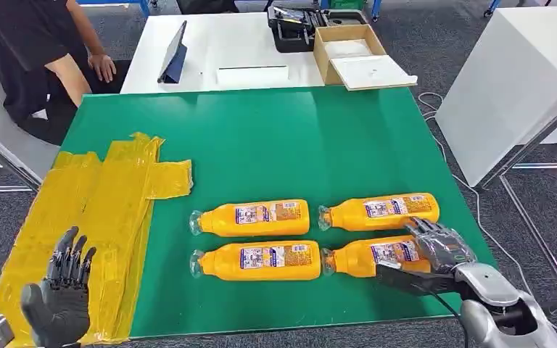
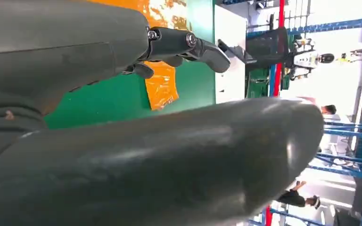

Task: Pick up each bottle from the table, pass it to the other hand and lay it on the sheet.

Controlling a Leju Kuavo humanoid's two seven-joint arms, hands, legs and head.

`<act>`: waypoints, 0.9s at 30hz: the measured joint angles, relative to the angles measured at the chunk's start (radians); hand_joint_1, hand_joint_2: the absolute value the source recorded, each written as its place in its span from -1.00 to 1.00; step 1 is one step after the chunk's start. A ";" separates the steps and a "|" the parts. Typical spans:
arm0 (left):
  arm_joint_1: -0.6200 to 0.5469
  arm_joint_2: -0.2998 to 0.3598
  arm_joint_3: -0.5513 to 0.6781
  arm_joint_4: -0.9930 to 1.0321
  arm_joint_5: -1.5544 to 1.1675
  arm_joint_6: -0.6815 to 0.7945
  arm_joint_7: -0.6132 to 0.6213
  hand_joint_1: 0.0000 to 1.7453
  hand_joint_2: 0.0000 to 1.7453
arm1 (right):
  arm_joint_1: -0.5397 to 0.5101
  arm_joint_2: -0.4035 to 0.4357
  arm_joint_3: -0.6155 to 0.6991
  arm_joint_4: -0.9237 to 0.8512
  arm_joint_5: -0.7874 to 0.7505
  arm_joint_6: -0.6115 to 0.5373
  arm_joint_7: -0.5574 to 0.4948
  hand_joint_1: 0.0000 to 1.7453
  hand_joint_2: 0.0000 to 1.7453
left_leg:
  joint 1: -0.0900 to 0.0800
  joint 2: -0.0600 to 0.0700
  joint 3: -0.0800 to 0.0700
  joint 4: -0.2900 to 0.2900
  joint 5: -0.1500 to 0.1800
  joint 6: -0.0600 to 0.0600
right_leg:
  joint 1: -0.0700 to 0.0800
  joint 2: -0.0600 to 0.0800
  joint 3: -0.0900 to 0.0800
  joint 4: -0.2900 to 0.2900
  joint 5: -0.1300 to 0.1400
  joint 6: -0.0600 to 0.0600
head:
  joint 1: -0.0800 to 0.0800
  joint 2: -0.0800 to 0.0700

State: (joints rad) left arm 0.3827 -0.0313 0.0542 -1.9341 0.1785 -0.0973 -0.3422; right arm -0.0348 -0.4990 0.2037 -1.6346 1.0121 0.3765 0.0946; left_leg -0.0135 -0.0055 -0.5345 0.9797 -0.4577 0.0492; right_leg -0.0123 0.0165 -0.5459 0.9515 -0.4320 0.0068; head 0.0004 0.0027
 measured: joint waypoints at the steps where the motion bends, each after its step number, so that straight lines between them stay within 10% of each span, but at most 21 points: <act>1: 0.000 -0.002 0.005 0.000 0.003 -0.003 0.002 -1.00 -1.00 | -0.007 0.002 0.006 0.013 0.002 0.002 -0.003 -1.00 1.00 | 0.000 0.000 0.000 0.000 0.000 0.000 | 0.000 0.000 0.000 0.000 0.000 0.000 | 0.000 0.000; 24: -0.033 -0.038 0.086 0.016 0.030 -0.043 0.034 -1.00 -1.00 | 0.113 -0.073 -0.062 -0.046 -0.052 0.231 0.005 -1.00 1.00 | 0.000 -0.001 0.001 0.000 0.000 0.000 | 0.000 -0.001 0.000 0.000 0.000 0.000 | 0.000 0.000; 25: -0.039 -0.037 0.085 0.020 0.031 -0.042 0.034 -1.00 -1.00 | 0.123 -0.077 -0.072 -0.049 -0.051 0.231 0.005 -0.84 1.00 | 0.000 -0.001 0.001 0.000 0.000 0.000 | 0.000 -0.001 0.000 0.000 0.000 0.000 | 0.000 0.000; 26: -0.044 -0.037 0.083 0.024 0.031 -0.041 0.034 -1.00 -1.00 | 0.130 -0.082 -0.082 -0.049 -0.051 0.230 0.005 0.64 1.00 | 0.000 -0.001 0.001 0.000 0.000 0.000 | 0.000 -0.001 0.000 0.000 0.000 0.000 | 0.000 0.000; 27: -0.049 -0.037 0.081 0.027 0.031 -0.040 0.034 -1.00 -1.00 | 0.137 -0.086 -0.090 -0.049 -0.051 0.229 0.005 0.90 1.00 | -0.001 -0.001 0.001 0.000 0.000 0.000 | 0.000 -0.001 0.000 0.000 0.000 0.000 | 0.000 0.000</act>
State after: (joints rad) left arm 0.3337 -0.0687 0.1354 -1.9066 0.2094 -0.1373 -0.3078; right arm 0.1018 -0.5848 0.1133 -1.6835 0.9613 0.6058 0.0999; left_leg -0.0141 -0.0062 -0.5336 0.9799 -0.4580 0.0494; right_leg -0.0123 0.0157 -0.5461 0.9514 -0.4320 0.0069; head 0.0008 0.0027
